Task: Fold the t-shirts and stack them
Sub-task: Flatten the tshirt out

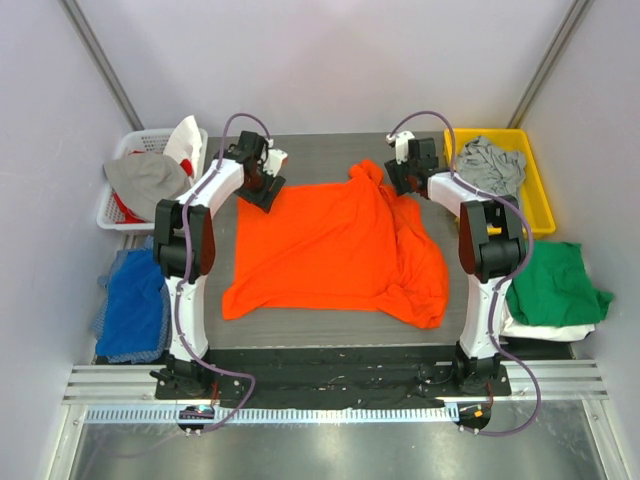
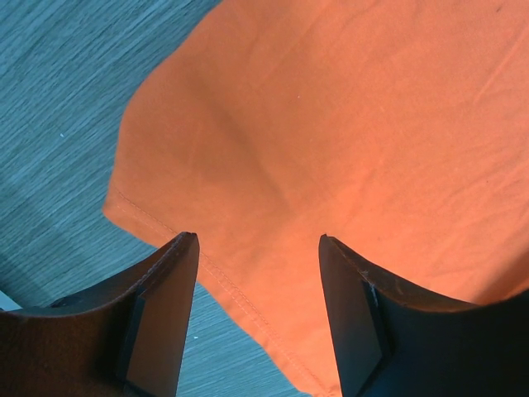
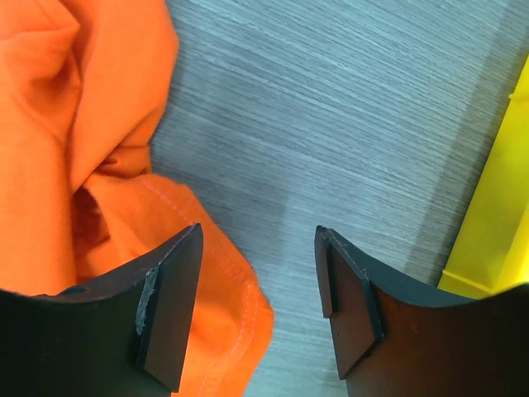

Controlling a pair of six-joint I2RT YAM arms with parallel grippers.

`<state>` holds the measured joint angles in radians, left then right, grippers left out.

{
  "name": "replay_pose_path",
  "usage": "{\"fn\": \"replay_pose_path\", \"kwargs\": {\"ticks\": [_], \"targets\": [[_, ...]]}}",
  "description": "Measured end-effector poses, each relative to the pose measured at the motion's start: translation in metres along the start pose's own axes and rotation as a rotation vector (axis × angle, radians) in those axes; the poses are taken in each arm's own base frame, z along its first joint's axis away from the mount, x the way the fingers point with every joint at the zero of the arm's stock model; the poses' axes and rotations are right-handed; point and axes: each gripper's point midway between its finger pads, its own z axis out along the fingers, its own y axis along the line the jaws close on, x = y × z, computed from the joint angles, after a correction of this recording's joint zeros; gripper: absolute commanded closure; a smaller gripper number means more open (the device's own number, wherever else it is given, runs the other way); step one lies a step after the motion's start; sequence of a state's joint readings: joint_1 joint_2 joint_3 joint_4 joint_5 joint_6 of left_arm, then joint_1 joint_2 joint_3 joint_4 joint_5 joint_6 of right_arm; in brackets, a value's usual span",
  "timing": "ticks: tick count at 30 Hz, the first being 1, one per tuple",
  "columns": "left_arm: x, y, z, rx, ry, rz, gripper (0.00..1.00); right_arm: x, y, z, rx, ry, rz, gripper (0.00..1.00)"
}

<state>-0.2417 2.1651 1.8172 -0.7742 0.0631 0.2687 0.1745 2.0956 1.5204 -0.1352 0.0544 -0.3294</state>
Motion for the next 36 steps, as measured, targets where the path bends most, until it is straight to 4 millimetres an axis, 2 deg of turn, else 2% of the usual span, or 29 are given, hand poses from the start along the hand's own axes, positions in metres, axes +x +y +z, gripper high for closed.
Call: {"fn": "replay_pose_path", "kwargs": {"ticks": [8,16,20,25,30,36], "targets": [[0.0,0.0,0.0,0.0,0.001,0.0,0.36,-0.006,0.008,-0.018,-0.019,-0.02,-0.002,0.37],[0.004,-0.001,0.002,0.003,0.009,0.0,0.37,0.009,0.021,-0.019,-0.047,0.013,-0.008,0.37],[0.003,-0.001,0.002,0.002,0.009,0.0,0.37,0.011,0.022,-0.014,-0.048,0.016,-0.009,0.37],[0.004,0.0,0.002,-0.004,0.011,0.005,0.37,0.025,0.027,0.008,-0.056,0.053,-0.016,0.37],[0.006,0.003,0.006,-0.012,0.018,0.016,0.37,0.019,0.026,0.017,-0.05,0.032,-0.023,0.37],[0.017,0.004,0.022,-0.017,0.063,0.028,0.38,0.016,0.021,0.021,-0.024,0.018,-0.041,0.38]]}}
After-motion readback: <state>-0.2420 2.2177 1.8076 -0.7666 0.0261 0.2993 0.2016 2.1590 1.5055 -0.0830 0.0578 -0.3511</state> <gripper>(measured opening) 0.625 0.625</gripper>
